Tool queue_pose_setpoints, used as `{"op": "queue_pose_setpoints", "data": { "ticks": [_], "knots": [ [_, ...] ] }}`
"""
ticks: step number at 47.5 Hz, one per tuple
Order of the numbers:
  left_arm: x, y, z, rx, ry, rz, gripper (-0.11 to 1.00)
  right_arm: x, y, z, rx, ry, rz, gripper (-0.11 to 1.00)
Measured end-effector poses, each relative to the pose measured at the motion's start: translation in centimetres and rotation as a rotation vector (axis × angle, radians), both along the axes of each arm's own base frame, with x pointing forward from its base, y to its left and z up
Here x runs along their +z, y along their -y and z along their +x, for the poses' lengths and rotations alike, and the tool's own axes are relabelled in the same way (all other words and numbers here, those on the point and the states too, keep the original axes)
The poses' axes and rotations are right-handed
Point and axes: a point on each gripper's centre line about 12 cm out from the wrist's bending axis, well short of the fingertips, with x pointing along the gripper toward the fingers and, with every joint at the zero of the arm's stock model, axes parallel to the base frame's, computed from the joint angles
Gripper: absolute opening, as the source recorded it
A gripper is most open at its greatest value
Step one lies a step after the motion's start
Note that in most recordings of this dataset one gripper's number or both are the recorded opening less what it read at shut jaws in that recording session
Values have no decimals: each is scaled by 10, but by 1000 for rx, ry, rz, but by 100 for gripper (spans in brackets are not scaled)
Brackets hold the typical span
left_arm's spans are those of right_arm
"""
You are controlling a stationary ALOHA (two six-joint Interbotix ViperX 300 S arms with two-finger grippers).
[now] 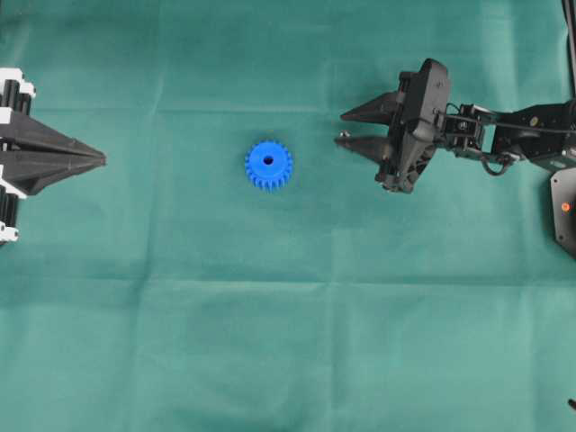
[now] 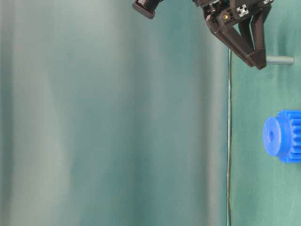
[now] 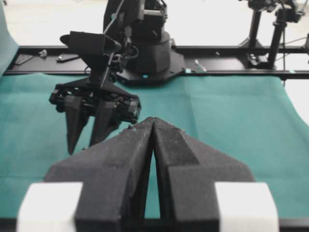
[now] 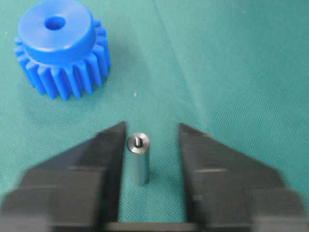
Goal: Insert the shaft placed at a random location into the center hole of the small gear at another random location.
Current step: 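Lower the right gripper and close it on the silver shaft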
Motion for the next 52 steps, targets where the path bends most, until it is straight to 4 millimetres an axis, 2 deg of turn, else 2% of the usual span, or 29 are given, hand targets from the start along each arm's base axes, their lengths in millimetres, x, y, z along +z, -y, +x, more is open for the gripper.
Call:
{"op": "queue_pose_setpoints", "data": {
  "ticks": [4,28,44,52],
  "knots": [
    [0,0,0,0,0,0,0,0,0,0,1,4,-2,14],
    [-1,0,0,0,-12,2,0,1,0,0,1,1,-1,13],
    [-2,0,0,0,-14,0,0,41,-2,-2,8,22,-6,13],
    [-1,0,0,0,-12,0,0,52,-7,0,22,15,-3,13]
  ]
}}
